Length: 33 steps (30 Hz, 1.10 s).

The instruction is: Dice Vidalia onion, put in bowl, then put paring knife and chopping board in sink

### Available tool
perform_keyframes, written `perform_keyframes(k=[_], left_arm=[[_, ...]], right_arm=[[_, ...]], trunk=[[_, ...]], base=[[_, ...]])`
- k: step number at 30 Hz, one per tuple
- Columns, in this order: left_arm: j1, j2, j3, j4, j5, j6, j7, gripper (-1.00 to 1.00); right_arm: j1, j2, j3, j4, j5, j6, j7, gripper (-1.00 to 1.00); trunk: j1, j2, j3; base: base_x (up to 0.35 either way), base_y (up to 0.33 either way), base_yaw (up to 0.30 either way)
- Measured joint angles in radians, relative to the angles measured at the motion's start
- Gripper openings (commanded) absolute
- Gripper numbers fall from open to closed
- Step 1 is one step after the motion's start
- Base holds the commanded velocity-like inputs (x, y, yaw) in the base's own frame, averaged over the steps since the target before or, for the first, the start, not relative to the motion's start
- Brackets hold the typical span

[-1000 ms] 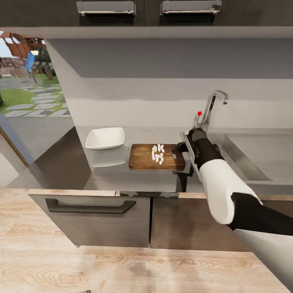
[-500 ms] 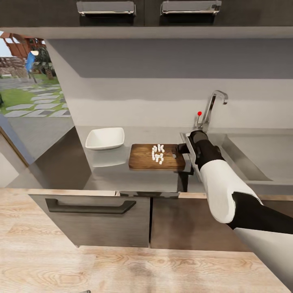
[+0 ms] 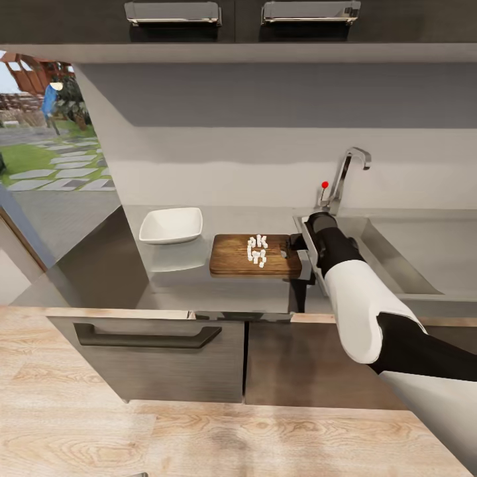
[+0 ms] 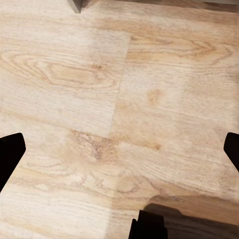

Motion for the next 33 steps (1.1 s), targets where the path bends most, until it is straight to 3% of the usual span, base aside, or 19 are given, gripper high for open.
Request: perform_keyframes(k=[33], left_arm=[[0.0,-0.001,0.0,0.0,0.0,0.0,0.0,1.0]], right_arm=[[0.0,0.008,0.001,0.061,-0.015,-0.023,0.001,1.0]], trunk=[[0.0,0.0,0.0]], base=[[0.0,0.0,0.0]])
